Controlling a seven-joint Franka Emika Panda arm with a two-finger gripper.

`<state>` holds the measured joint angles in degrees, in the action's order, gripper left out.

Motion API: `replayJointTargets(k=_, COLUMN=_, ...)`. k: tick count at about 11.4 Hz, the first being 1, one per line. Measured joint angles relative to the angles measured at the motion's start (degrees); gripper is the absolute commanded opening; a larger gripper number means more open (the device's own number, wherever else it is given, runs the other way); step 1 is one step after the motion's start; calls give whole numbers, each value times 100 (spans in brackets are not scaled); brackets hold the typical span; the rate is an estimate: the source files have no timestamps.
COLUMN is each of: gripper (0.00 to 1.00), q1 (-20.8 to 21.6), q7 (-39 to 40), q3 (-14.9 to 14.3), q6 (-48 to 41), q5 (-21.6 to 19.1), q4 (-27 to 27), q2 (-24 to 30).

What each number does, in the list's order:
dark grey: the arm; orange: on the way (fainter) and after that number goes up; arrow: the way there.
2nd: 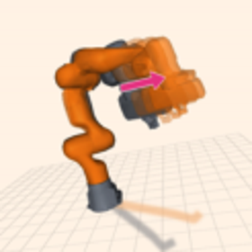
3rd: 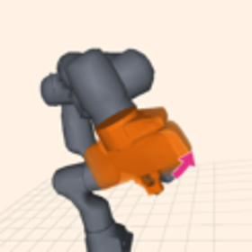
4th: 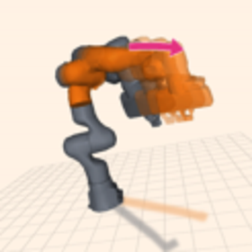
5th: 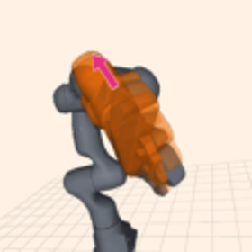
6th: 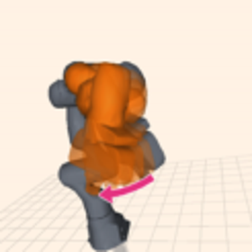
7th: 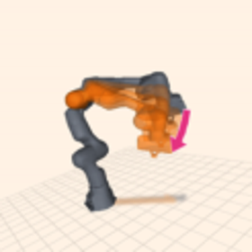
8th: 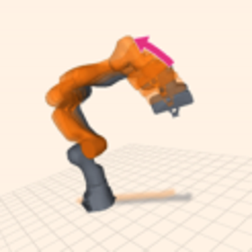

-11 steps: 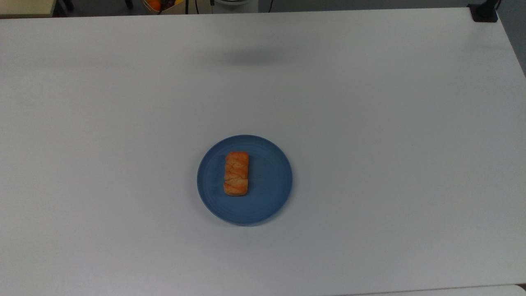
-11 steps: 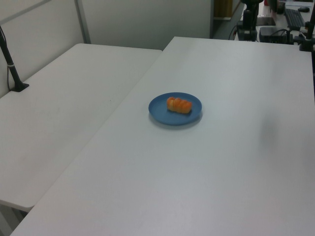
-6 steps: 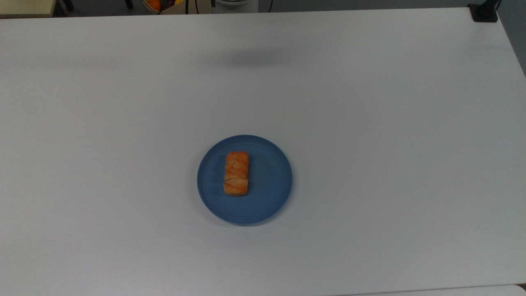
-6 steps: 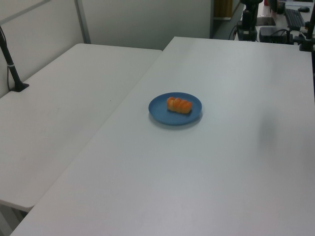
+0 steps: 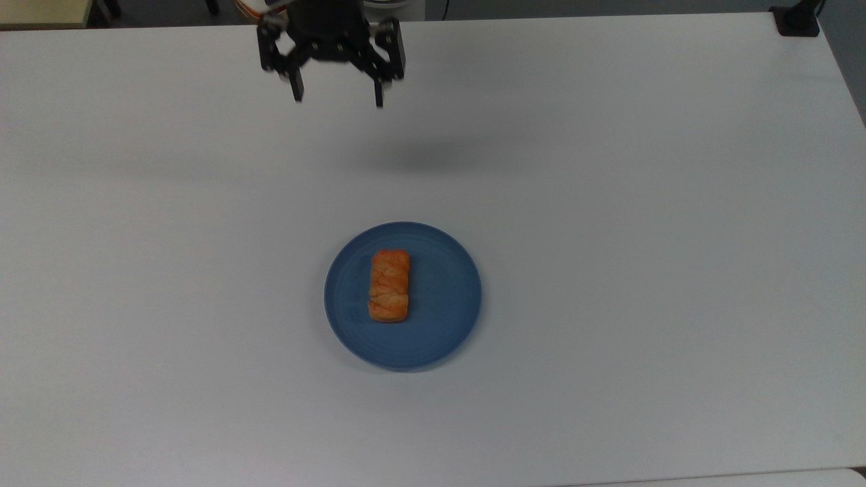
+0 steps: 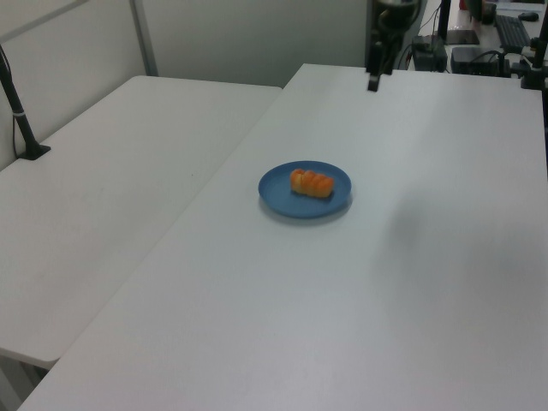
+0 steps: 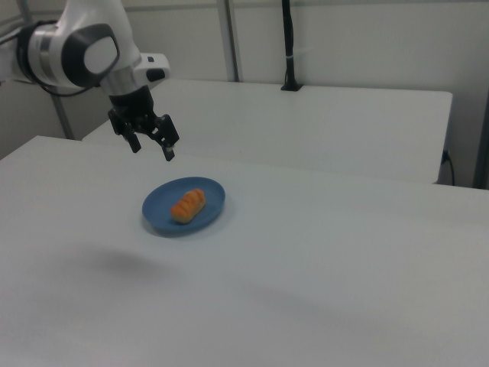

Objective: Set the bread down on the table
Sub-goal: 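Lower the open gripper over the orange bread roll on the blue plate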

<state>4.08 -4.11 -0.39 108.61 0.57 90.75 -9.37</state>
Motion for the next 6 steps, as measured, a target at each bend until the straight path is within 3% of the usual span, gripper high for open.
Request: replayJointTargets(k=6, gripper=100, q1=360, q7=-549, q3=10, q6=2207, q5=4, q4=-98, q2=-1415)
